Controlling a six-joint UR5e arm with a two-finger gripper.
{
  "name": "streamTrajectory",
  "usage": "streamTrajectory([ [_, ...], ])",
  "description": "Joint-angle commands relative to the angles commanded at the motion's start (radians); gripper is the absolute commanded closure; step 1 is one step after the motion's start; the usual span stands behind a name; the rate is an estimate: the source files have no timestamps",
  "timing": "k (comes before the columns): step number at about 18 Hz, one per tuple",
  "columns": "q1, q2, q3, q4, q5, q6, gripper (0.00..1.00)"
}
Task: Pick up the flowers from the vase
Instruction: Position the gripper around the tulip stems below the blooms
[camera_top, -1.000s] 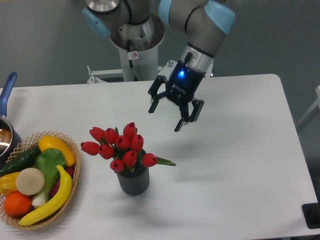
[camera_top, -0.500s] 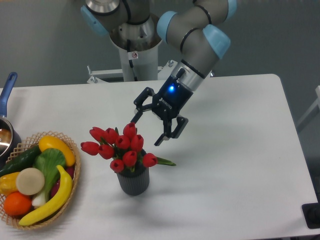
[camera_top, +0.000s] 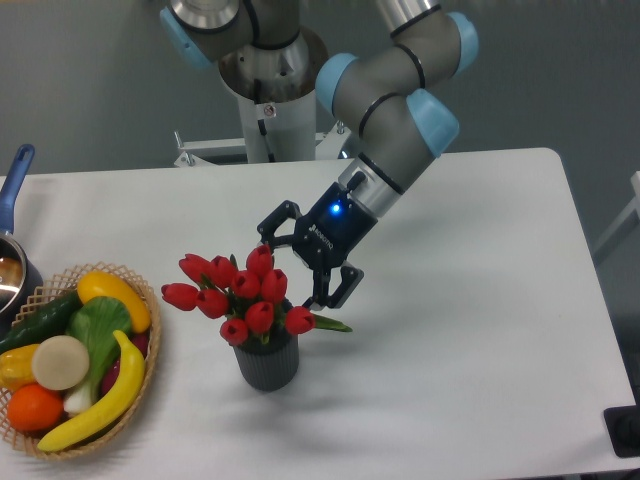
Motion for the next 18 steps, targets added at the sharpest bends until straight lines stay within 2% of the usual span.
streamTrajectory([
  [6,-0.017,-0.008,0.003,0.000,-0.002,0.000,0.00],
  [12,-0.028,-0.028,0.008,0.040,-0.018,0.002,0.00],
  [18,-0.034,-0.028,0.008,0.041,-0.040,0.003,0.02],
])
